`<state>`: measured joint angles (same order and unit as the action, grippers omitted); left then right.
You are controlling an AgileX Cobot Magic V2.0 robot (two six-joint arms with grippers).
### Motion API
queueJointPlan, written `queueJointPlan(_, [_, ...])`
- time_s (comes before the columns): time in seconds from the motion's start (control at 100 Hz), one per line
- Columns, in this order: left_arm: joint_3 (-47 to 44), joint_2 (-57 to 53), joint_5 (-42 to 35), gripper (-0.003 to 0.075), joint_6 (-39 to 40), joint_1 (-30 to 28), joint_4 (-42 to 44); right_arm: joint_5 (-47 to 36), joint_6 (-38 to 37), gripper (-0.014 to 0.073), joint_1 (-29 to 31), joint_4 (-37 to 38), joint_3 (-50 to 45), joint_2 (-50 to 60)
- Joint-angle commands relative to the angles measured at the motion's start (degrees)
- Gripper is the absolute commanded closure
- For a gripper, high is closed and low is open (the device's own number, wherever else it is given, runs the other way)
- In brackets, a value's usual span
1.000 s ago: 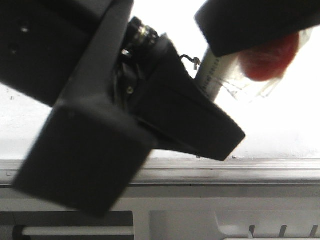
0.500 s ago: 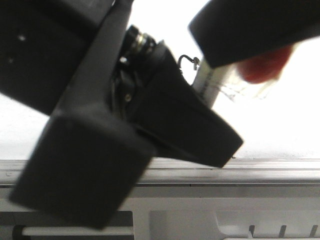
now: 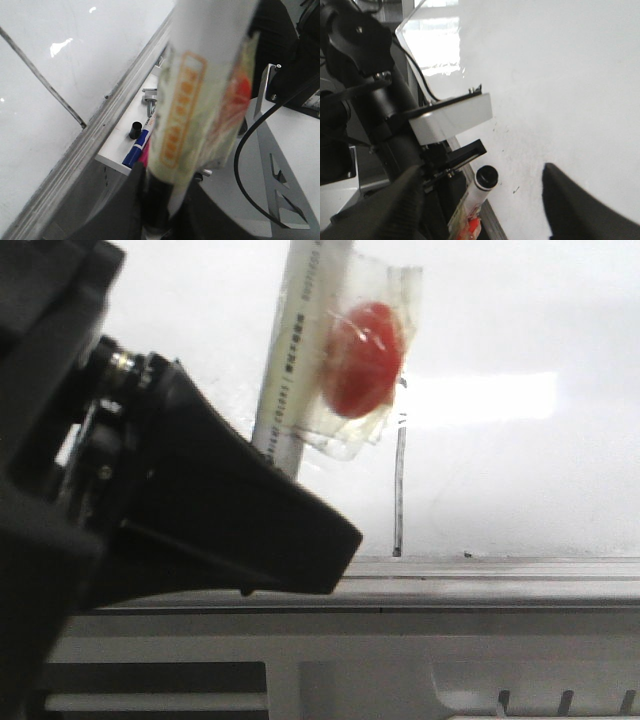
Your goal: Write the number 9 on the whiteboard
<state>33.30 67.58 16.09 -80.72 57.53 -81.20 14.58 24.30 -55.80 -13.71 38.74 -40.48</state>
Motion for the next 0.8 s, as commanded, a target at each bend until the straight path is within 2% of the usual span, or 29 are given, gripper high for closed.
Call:
queueJointPlan(0.0, [0.6,-1.4,-1.0,0.0739,0.5,-0.1,-5.0,-5.1,0.3,0.0395,-0.2,-0.3,2.0,2.2])
queueJointPlan(0.09, [0.5,-1.4,-3.4,0.0739,0.5,-0.1,-8.8,-4.6,0.3,0.0664,-0.2,-0.3,2.0,3.7])
queueJointPlan(0.18, [0.5,-1.4,-7.5,0.0739,0.5,-0.1,-13.9,-3.7,0.3,0.0658,-0.2,-0.3,2.0,4.3])
queueJointPlan(0.31, [0.5,-1.4,-18.9,0.0739,0.6,-0.1,-25.5,-2.2,0.3,0.0658,-0.2,-0.3,2.0,4.3])
queueJointPlan(0.53, [2.4,-1.2,-32.2,0.0739,4.6,2.6,-25.5,-2.2,0.3,0.0658,-0.2,-0.3,2.0,4.3])
queueJointPlan(0.79, [6.9,6.4,-38.7,0.0739,6.1,5.8,-25.5,-2.2,0.3,0.0658,1.8,-0.3,2.0,4.3])
